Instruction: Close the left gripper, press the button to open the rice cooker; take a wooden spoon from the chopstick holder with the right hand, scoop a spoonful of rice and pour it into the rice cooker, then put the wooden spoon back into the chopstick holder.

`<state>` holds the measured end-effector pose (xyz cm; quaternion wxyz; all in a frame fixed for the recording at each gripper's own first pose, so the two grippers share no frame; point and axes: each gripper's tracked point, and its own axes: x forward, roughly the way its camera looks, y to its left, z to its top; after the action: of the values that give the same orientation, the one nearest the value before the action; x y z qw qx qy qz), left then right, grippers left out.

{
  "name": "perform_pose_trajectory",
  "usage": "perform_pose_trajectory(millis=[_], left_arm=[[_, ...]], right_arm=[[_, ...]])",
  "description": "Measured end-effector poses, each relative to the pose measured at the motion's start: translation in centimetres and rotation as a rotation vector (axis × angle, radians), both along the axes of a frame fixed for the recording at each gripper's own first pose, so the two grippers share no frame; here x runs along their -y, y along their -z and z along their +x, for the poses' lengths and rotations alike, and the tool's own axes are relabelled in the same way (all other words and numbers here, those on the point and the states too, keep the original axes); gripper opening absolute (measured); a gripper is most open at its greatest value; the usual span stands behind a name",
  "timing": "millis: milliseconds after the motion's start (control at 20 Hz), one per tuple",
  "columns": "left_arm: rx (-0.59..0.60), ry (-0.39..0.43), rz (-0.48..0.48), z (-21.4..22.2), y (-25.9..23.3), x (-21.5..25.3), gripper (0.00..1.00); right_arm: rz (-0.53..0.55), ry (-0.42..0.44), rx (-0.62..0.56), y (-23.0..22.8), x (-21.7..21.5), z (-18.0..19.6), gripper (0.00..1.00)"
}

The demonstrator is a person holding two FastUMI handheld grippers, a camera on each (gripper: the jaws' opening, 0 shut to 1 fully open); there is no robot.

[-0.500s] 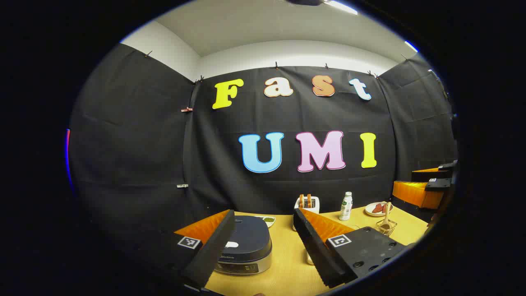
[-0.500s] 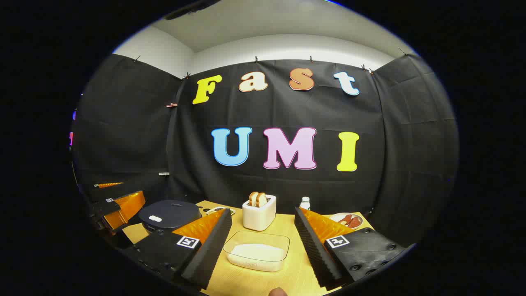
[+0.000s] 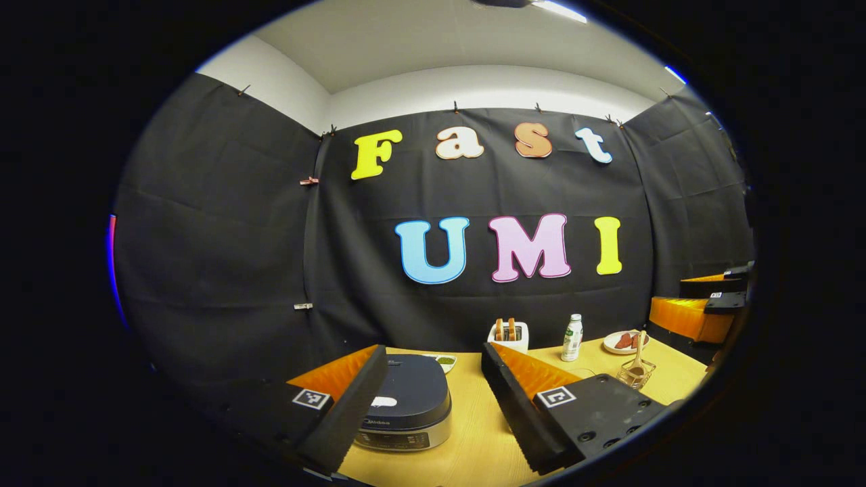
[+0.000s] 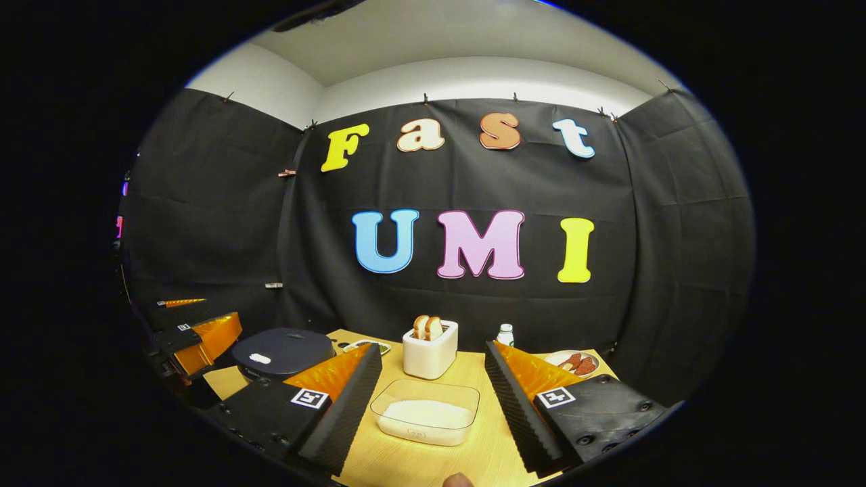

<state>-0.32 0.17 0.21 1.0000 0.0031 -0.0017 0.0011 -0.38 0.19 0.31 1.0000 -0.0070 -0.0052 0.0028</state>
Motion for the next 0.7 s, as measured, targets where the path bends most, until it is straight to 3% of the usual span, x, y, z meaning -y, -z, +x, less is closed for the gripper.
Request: perform_pose_trajectory(millis=[700], left_arm=[[-0.01, -0.016, -0.003, 1.5, 0.6, -1.0, 0.89]], right_arm=[[0.016, 0.008, -0.004, 0.0, 0.1, 0.4, 0.95]])
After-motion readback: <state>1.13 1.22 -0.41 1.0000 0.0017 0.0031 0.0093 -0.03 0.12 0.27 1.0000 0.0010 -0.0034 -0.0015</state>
